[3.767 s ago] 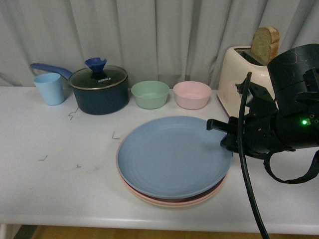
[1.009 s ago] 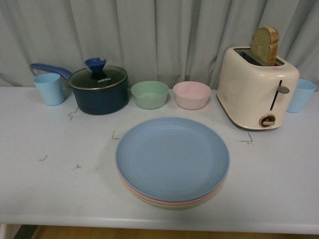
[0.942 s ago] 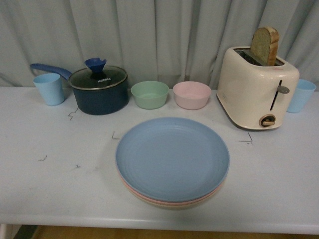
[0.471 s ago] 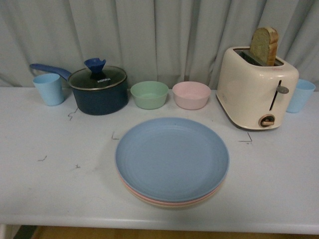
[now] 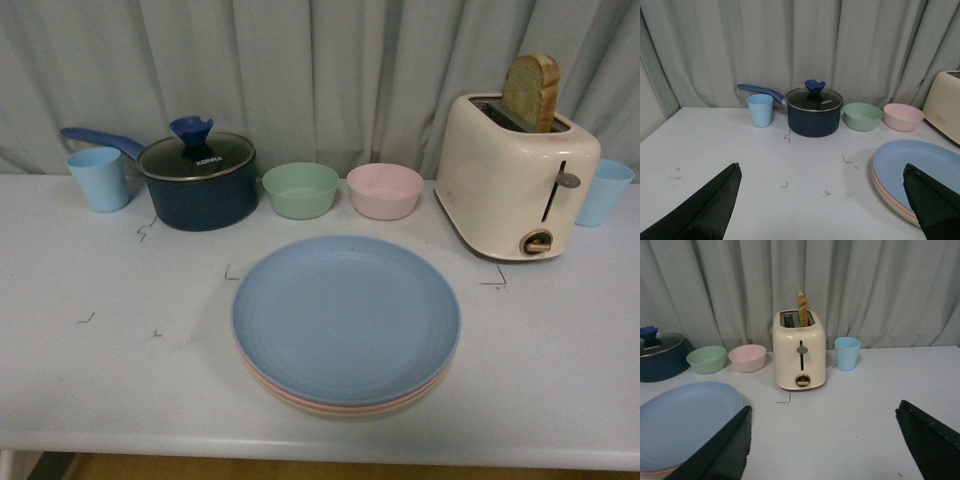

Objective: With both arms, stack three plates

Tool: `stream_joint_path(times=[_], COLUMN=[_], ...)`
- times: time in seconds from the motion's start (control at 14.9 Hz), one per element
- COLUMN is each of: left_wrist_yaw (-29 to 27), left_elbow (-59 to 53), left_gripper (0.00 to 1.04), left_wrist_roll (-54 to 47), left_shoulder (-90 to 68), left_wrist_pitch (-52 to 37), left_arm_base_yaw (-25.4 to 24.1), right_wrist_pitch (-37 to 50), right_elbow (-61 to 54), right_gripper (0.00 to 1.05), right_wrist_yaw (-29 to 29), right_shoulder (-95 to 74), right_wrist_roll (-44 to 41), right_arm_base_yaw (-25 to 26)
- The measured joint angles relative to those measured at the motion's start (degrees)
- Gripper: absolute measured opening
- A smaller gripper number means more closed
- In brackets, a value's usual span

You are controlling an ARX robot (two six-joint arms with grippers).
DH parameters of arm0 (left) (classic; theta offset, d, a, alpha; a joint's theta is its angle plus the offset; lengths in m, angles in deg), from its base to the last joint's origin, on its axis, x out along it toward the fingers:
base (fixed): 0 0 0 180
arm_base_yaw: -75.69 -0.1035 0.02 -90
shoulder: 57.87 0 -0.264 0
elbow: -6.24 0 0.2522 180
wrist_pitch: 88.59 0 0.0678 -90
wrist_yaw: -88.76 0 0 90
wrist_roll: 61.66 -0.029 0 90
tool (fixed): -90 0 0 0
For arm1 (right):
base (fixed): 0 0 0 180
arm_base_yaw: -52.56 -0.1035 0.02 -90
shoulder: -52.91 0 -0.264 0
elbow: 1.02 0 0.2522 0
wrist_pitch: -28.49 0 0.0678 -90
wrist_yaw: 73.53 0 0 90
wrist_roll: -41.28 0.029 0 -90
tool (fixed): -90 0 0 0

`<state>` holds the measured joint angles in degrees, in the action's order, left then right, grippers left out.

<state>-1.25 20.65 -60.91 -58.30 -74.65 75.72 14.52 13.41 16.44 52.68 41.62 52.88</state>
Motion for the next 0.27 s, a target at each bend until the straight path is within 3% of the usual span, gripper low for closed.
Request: stream_joint_path(times=[0.07, 0.13, 0.27], left_wrist_yaw=[0.0, 0.0, 0.0], left_elbow=[0.0, 0.0, 0.0], left_gripper=[0.98, 0.98, 0.98], left_wrist_roll=[0.0, 0.0, 0.0], left_shoulder=[0.0, 0.0, 0.0], left_wrist_pitch=[0.0, 0.0, 0.0], left_arm_base_yaw=[0.0, 0.0, 0.0], right_wrist_pitch=[0.0, 0.0, 0.0], right_elbow=[0.0, 0.0, 0.0], right_gripper=[0.94, 1.0, 0.98], right_wrist_yaw=[0.0, 0.0, 0.0], right_shoulder=[0.0, 0.0, 0.0], right_wrist_roll=[0.0, 0.0, 0.0], right_arm_base_yaw=[0.0, 0.0, 0.0])
